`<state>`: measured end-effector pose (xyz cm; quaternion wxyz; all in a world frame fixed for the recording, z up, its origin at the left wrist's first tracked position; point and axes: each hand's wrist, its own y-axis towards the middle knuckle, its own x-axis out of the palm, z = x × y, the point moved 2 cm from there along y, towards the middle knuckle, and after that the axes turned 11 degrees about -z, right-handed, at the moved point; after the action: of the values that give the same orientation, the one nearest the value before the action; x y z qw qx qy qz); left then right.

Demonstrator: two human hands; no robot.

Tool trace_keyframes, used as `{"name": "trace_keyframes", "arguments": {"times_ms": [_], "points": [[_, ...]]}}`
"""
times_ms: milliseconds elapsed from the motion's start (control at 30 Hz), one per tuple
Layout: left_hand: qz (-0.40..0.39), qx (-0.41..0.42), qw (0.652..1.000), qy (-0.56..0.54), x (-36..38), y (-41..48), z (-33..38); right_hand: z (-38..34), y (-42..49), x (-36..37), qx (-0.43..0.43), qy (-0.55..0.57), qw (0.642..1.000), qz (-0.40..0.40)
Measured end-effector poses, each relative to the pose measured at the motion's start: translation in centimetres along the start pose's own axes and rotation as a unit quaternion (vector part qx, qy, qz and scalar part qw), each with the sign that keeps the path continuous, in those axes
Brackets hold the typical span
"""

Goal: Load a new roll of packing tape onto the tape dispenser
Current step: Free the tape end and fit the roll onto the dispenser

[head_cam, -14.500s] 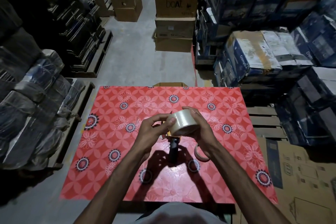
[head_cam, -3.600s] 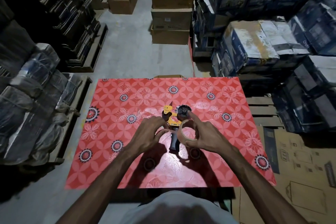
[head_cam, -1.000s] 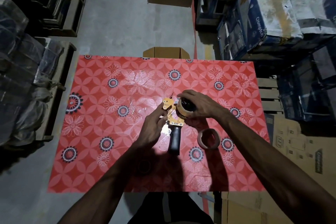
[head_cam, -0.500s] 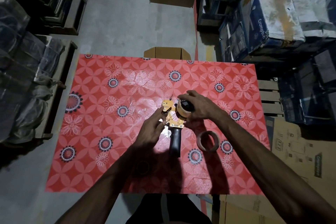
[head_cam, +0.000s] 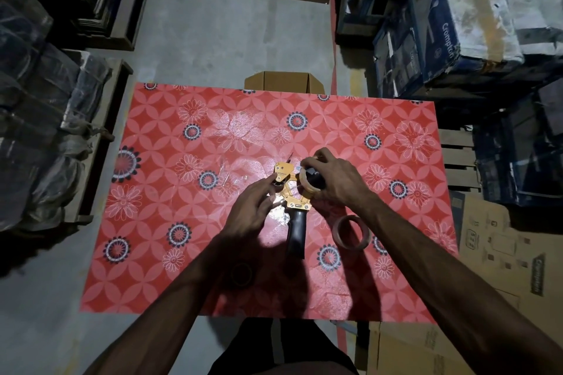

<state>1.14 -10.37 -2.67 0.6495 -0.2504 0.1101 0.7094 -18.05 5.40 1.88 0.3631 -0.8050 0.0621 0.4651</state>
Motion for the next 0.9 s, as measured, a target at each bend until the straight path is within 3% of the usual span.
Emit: {"name": "trace_keyframes", "arguments": {"times_ms": [267, 667, 900], "points": [[0.021, -0.054, 0.998, -0.006, 1.1, 0.5, -1.9, 0.6, 1.5, 0.2, 0.002, -0.008, 0.999, -0.035], [0.006, -0.006, 0.994, 0.110, -0.3, 1.3, -1.9, 0.8, 1.8, 2.0, -0.014, -0.001, 1.000, -0.020], [0.021, -0.021, 0.997, 0.068, -0.5, 1.2, -2.6, 1.4, 2.4, 2.9, 0.002, 0.011, 0.999, -0.034]]}}
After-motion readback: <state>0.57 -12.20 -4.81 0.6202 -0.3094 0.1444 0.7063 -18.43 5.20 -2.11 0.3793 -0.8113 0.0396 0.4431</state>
